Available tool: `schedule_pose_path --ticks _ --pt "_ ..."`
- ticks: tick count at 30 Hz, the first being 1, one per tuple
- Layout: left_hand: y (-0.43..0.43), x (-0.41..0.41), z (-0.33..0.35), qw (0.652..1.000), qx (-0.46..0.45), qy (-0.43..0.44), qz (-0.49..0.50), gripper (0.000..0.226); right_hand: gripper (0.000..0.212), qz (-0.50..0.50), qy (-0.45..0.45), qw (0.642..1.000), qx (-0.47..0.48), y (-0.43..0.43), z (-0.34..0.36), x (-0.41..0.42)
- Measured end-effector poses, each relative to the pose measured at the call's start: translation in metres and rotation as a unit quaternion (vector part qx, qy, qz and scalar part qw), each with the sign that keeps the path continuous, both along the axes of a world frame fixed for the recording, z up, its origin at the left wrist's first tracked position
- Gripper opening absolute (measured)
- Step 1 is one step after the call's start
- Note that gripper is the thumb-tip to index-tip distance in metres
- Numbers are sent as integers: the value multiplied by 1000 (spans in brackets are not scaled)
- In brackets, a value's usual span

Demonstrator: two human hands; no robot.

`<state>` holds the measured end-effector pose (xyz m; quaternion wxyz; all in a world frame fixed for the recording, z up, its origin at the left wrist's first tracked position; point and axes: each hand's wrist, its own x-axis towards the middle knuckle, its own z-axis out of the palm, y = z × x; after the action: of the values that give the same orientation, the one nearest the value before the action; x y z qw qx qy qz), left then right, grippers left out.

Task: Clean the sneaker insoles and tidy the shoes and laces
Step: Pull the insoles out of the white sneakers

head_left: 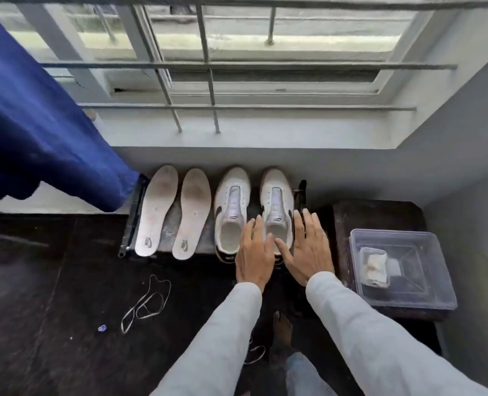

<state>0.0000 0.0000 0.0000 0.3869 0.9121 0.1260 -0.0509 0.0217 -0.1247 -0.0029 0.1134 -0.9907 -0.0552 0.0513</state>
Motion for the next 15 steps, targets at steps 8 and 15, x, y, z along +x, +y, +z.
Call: schedule_pose_path --ticks 8,15 --pt "-30 68 -49 983 -7 130 132 56 52 -54 173 975 129 -25 -48 60" --pt "-30 83 -65 984 41 117 126 28 30 -83 202 968 121 -18 -64 81"
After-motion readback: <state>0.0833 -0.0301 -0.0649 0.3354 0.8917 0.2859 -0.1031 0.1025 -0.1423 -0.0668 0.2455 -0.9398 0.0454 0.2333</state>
